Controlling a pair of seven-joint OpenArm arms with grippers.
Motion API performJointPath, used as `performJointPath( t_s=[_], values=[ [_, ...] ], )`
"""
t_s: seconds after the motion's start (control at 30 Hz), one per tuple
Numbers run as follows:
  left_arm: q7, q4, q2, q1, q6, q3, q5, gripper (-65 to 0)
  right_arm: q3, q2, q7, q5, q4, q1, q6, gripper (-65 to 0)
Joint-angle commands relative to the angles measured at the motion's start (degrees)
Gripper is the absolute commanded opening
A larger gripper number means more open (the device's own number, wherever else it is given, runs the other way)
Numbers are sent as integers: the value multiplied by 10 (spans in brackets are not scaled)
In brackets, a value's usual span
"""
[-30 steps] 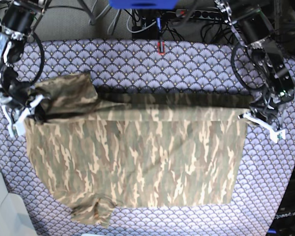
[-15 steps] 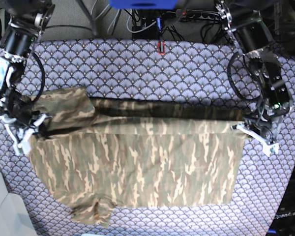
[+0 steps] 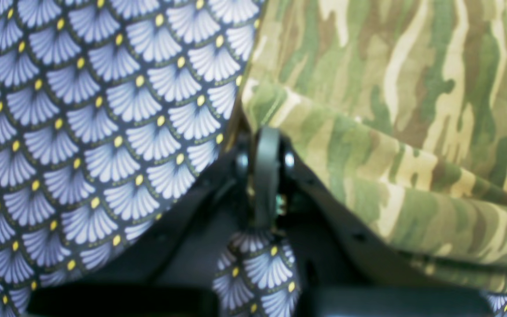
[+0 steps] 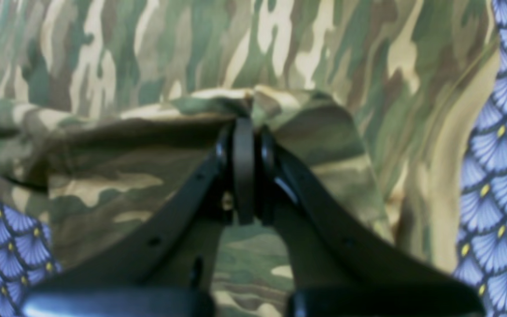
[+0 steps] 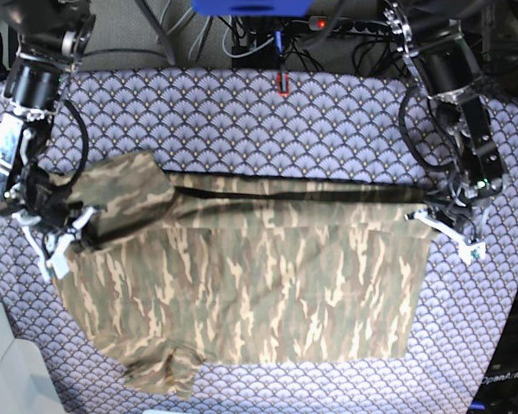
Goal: Fold the T-shirt properly
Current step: 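Lower the held shoulder edge onto the shirt body and release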
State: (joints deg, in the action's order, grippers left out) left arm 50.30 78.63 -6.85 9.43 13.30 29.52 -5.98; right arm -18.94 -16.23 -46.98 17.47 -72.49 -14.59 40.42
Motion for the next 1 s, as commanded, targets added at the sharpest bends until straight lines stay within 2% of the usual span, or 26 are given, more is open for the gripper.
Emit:
performJointPath(
  t_s=[0.0,0.17,0.5,0.83,0.97],
  values=[
    [-14,11,-8,15,-1,1,0,-650,-2,-11,15,7,-2,-20,-4,-650],
    [-14,11,-8,29,-1,0,0,-650,-2,-21,15,7,36,-44,-4,-650],
    [-15,6,-8,47,-1,-3,0,-647,7,-27,27,8,37,-45,-4,-650],
    [-15,11,-7,55,-1,0,0,-405,32,-25,38,7,38,-45,-4,-648],
    [-15,11,-7,54,1,0,-2,-359,31,-25,39,7,38,-45,-4,-569]
  ],
)
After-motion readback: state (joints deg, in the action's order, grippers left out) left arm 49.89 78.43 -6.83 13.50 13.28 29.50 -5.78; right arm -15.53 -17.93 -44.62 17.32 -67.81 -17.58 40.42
